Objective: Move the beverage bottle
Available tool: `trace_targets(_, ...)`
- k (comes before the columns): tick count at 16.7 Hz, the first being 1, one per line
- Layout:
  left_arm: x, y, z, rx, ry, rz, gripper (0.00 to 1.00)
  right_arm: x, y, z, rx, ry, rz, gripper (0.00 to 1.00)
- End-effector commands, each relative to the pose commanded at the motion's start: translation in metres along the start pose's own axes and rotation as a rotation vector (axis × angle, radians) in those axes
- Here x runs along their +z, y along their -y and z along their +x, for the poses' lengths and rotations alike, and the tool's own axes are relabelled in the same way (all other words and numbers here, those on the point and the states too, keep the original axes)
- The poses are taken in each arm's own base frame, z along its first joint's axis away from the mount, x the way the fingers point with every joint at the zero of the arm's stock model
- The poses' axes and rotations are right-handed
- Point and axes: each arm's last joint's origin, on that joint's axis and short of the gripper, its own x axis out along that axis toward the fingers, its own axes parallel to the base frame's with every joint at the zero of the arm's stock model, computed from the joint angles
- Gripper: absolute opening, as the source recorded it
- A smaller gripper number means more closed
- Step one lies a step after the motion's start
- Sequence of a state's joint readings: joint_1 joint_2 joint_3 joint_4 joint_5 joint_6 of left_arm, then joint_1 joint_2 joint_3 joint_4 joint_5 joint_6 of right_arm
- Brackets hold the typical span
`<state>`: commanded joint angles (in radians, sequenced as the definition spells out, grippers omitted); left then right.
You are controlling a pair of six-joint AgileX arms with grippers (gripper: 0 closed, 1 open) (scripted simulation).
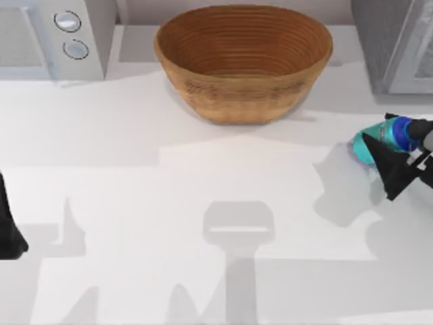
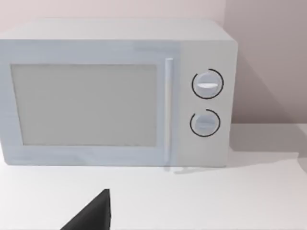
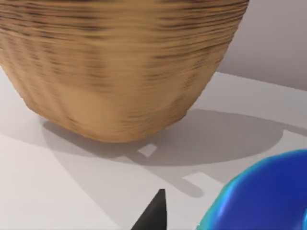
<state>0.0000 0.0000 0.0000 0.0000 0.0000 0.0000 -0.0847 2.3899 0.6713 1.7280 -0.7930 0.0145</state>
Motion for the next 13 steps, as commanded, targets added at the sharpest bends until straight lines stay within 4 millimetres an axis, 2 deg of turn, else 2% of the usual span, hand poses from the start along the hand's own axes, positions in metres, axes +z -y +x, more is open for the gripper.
trace_targets(8,0.0000,0.0000,0.0000,0.000,0.000,0.000,1.00,0.0000,0.0000,0.0000,0.000,0.000,0.000,0.98)
trace_targets(13,0.0000,0.0000,0.0000,0.000,0.000,0.000,1.00,0.0000,0.0000,0.0000,0.000,0.000,0.000,1.00)
